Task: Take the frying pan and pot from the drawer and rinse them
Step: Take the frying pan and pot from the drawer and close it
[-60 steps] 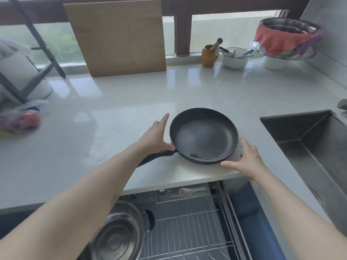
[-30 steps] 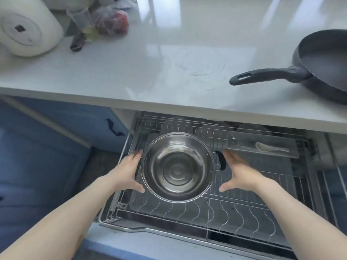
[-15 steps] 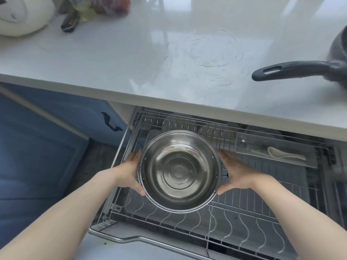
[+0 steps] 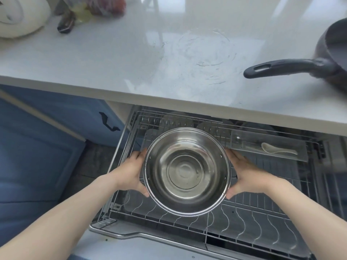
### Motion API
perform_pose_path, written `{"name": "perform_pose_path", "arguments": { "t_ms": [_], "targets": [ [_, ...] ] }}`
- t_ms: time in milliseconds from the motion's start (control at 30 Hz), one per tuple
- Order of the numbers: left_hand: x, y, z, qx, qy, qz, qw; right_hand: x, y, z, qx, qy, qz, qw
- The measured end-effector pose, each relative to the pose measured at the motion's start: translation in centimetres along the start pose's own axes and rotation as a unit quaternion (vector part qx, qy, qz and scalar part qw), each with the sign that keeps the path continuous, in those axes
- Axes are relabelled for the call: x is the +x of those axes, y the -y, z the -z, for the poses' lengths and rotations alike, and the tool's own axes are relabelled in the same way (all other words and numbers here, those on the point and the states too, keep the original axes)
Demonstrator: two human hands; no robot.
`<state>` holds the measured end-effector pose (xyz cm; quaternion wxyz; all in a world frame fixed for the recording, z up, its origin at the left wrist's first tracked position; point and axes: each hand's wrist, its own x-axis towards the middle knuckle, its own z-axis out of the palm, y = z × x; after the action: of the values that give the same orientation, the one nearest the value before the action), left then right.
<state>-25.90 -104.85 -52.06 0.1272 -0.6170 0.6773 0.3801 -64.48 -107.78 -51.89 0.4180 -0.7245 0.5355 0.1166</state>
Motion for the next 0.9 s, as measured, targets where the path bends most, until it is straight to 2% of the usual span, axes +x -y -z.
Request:
{"name": "perform_pose_path", "arguments": {
  "t_ms": [133,300,667,900],
  "targets": [
    [-2.2,-1.7,2.5,-0.004,0.001,-0.039,0.999,-4.3,1.0,1.9,0.001,-0.046,0.053,0.998],
    [-7.0,-3.2,6.5,-0.003,-0.005,-0.053,0.999,-9.2,4.2,4.1,-0.021,-0.087,0.049,0.995],
    [-20.3,1.2,12.9,-0.016,-0.035,-0.048,0.998,-13.2,16.4,5.2,-0.04,-0.079,0.088,0.992],
    [-22.8,2.2,18.7,-0.022,-0.092,-0.062,0.994,-13.8,21.7,10.1,-0.04,-0.139,0.166,0.975]
  ]
}}
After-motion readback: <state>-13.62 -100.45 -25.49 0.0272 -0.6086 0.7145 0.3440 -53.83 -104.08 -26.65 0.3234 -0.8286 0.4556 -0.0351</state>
